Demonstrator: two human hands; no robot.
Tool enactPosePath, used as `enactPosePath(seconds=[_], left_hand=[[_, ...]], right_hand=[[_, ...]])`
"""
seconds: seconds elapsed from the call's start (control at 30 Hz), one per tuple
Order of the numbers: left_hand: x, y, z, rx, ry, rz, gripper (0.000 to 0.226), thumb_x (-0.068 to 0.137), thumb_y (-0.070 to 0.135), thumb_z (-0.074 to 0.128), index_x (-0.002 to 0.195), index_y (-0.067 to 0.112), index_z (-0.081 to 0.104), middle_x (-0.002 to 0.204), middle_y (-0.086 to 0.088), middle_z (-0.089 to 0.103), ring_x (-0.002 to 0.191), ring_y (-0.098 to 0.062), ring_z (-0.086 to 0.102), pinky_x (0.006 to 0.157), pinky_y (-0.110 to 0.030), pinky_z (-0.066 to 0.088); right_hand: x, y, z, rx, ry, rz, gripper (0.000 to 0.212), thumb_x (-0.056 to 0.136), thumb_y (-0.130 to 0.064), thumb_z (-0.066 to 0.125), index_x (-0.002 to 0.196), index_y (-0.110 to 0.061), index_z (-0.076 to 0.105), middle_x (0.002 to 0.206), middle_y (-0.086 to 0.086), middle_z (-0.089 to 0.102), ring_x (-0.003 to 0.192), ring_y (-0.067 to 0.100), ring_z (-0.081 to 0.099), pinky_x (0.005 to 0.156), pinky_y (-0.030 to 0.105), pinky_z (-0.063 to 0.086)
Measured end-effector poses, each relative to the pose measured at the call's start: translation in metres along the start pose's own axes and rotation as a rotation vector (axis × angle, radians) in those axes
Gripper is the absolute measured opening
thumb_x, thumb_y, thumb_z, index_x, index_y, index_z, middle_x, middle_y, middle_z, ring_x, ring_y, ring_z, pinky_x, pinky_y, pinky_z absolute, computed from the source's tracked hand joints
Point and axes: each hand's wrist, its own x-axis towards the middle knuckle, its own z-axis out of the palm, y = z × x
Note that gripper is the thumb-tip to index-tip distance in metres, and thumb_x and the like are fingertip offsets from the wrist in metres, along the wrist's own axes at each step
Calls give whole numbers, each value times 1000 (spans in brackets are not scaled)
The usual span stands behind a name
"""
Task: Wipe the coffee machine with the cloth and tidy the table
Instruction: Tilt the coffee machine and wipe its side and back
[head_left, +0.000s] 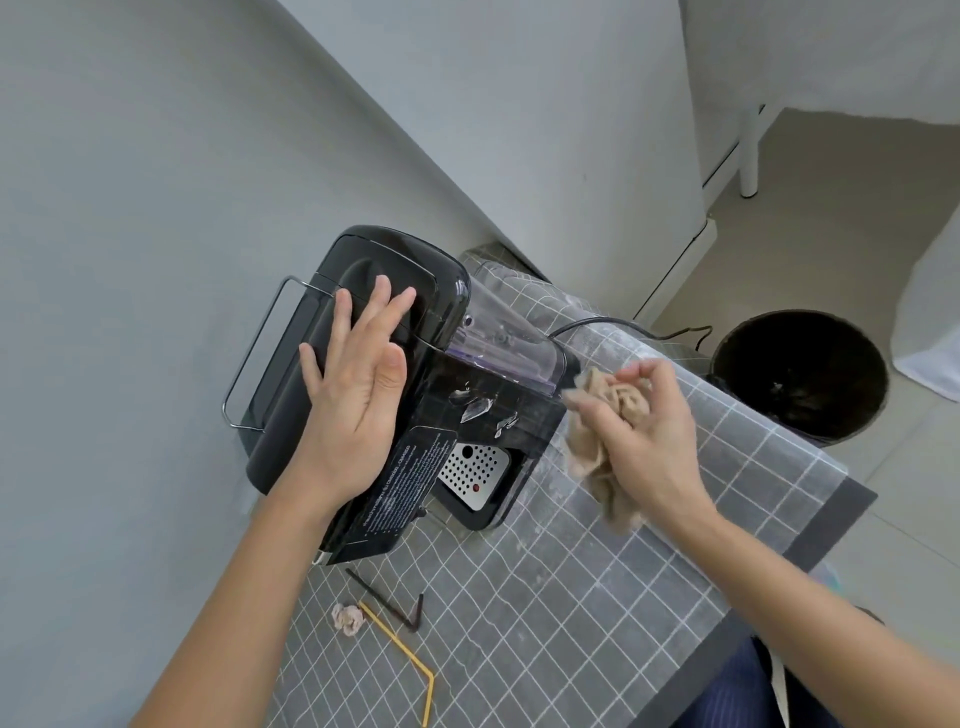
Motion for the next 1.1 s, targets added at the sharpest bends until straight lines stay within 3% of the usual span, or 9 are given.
enactPosePath(seconds=[0.07,0.13,0.2,0.27,0.5,0.73,0.93,1.0,1.1], left_hand=[[0,0,0,-6,-4,-3,58,95,60,8,147,42,24,159,24,9,146,1,-13,114,-57,-16],[-1,1,0,-17,0,-10,59,95,60,7,147,41,25,158,24,10,146,2,-13,114,-58,-15],[-2,1,0,-27,5,-10,61,94,61,6,147,41,26,158,25,11,145,3,-13,114,-57,-15],[-1,2,0,-30,4,-6,63,93,63,4,147,41,26,158,24,11,145,2,-13,114,-56,-16],[-2,0,0,-19,-12,20,54,96,57,7,146,43,25,160,21,10,147,-2,-13,114,-58,-16],[-1,0,1,-26,-8,26,52,98,53,10,146,41,25,160,19,10,147,-2,-12,114,-59,-15],[-2,0,2,-42,-10,10,55,94,61,6,144,47,22,159,24,10,146,2,-13,114,-55,-18],[-2,1,1,-53,-11,8,56,93,63,6,144,47,22,158,26,9,145,2,-14,114,-53,-19],[-1,2,1,-47,-11,6,56,93,63,5,144,48,22,157,28,8,145,2,-13,113,-51,-19]], right_hand=[[-8,-34,29,273,33,-17,28,86,-26,75,101,-17,53,98,8,69,77,25,73,62,38,59],[-15,-55,63,402,55,-114,30,91,-29,65,114,-12,54,114,10,64,90,22,70,74,39,59],[-21,-59,102,249,85,-238,53,98,-44,45,139,-11,45,148,7,45,128,12,52,103,40,47],[-22,-51,135,27,138,-351,68,100,-52,24,151,-7,31,163,8,18,151,19,18,120,49,23],[3,12,154,-158,394,-479,59,105,-36,27,144,7,36,155,25,31,147,38,27,117,55,28],[18,64,147,-50,430,-189,52,104,-27,31,149,0,34,159,12,30,151,20,21,123,40,22],[12,50,148,107,477,362,50,106,-25,31,152,-5,27,163,8,19,150,18,19,118,22,14],[-3,34,150,79,426,282,50,106,-25,32,152,-6,29,162,5,22,149,11,20,122,27,16],[-21,11,149,67,390,75,43,105,-19,37,145,-5,43,154,2,36,140,1,30,116,14,23]])
